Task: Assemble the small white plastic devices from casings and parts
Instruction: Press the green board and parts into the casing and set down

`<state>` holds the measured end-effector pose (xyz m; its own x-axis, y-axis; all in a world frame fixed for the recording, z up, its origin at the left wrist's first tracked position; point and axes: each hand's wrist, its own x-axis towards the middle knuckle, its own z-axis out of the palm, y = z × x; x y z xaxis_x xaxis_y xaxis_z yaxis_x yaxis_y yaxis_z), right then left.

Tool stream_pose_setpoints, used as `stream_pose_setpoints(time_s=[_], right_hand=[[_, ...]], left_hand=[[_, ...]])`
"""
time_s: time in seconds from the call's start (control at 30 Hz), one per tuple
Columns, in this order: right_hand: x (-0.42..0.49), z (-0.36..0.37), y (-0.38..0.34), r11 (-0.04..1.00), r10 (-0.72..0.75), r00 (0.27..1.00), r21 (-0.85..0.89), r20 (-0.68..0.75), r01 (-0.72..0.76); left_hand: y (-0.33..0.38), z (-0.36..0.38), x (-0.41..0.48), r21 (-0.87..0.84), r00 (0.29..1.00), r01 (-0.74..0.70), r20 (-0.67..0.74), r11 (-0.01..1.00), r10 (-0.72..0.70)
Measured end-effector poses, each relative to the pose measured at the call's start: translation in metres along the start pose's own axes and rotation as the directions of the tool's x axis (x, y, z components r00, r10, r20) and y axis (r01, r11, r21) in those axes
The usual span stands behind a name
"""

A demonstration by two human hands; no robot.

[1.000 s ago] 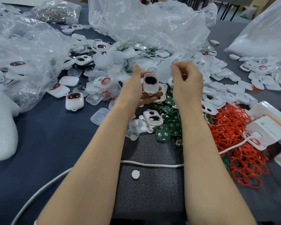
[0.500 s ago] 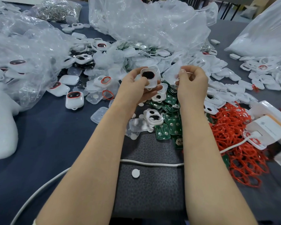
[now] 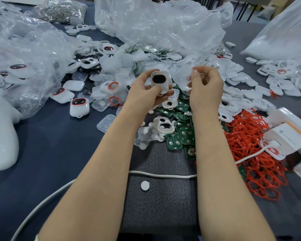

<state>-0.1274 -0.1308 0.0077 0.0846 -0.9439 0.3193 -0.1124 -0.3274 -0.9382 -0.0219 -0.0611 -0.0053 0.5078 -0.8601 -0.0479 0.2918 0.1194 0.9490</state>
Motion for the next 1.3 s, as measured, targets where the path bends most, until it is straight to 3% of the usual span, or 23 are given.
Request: stream_pose_setpoints(time_s=[0.17,0.27,0.4,0.57,1.03,1.2,1.3], right_hand=[[-0.005,0.003,-0.005,0.996,-0.091,0.984,0.039,0.151,0.086],[-0.007,0.005,-0.004,0.992,-0.121,0.962,-0.006,0.243,0.126],[-0.01,0.008,-0.001,0.963,-0.176,0.925,-0.137,0.336,0.233],[-0.009,0.01,0.003,0.938,-0.196,0.935,-0.222,0.297,0.267],[-0.012,0.02,0.008,0.932,-0.248,0.946,-0.213,0.21,0.292],[-0.014,0.02,0.006,0.954,-0.215,0.959,-0.169,0.187,0.246],[-0.012,0.016,0.002,0.987,-0.114,0.983,-0.093,0.143,0.127]], left_hand=[[0.001,0.003,0.0,-0.07,0.999,0.019,-0.029,0.997,-0.021],[0.006,0.006,-0.001,-0.175,0.992,0.104,-0.052,0.979,-0.114],[0.005,0.005,-0.001,-0.137,0.993,0.099,-0.048,0.986,-0.107],[0.004,0.006,-0.002,-0.118,0.995,0.09,-0.035,0.989,-0.094],[0.002,0.006,0.0,-0.072,0.998,0.061,0.002,0.996,-0.061],[-0.002,0.004,-0.001,0.038,0.999,-0.018,0.043,0.999,0.016],[-0.001,0.004,-0.001,0.027,1.0,-0.028,-0.002,0.999,0.028]])
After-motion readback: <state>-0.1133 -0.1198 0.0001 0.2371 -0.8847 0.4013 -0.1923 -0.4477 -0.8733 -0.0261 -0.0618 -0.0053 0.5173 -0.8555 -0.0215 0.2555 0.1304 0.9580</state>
